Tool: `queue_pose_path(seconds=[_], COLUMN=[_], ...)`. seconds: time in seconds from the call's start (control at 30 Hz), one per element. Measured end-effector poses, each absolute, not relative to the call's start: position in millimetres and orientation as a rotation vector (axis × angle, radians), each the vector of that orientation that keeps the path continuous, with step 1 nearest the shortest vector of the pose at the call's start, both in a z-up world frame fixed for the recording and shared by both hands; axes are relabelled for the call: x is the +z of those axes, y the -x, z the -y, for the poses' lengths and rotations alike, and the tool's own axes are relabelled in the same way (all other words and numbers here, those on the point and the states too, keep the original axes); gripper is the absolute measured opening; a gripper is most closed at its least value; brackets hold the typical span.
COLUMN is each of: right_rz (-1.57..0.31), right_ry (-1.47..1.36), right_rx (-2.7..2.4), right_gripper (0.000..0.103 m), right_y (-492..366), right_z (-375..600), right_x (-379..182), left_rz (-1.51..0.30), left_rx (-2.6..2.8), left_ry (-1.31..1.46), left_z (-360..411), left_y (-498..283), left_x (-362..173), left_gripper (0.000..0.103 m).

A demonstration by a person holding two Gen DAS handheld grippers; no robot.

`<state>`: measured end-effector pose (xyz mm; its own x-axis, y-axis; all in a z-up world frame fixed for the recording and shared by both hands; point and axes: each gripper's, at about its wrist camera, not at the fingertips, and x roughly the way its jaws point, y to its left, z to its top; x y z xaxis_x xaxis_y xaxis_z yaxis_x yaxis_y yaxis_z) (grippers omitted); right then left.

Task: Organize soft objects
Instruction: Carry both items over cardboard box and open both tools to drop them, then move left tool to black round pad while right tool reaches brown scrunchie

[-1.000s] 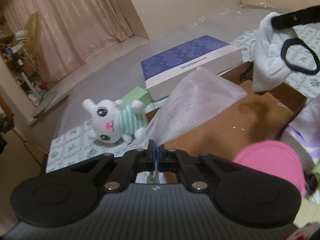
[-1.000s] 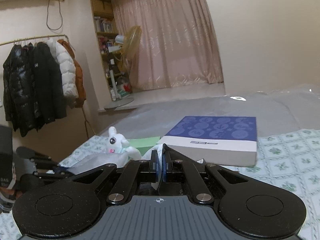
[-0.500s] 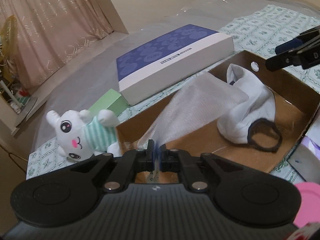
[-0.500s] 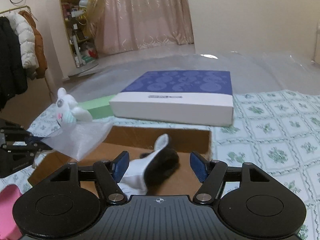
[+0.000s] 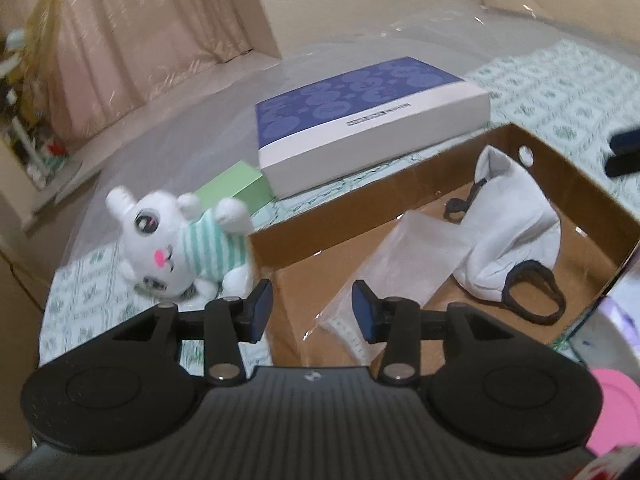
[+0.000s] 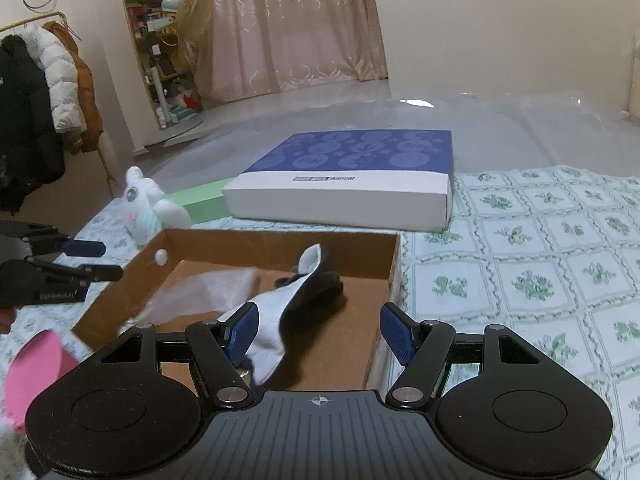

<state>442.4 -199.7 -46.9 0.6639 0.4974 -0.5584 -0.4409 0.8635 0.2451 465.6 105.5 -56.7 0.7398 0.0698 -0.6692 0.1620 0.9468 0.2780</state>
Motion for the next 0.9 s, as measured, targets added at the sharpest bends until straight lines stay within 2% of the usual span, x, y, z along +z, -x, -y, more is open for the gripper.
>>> queue_pose_path(seconds=[0.7, 0.9], right_rz=[-0.626, -0.635], right_ry=[-0.253, -0.283], right_rx=[0.504, 0.466], right_gripper=[0.067, 0.072], right_y=[-312, -270], right_z=[263, 279], right_x=[-2, -5], left_rz=[-0.756, -0.762], left_rx=[0.024, 0.072], left_ry=[-0.038, 0.015], left_z=[-139, -141], left_y=[-277, -221], left_x=[-4, -4], left_gripper=[0.041, 0.041])
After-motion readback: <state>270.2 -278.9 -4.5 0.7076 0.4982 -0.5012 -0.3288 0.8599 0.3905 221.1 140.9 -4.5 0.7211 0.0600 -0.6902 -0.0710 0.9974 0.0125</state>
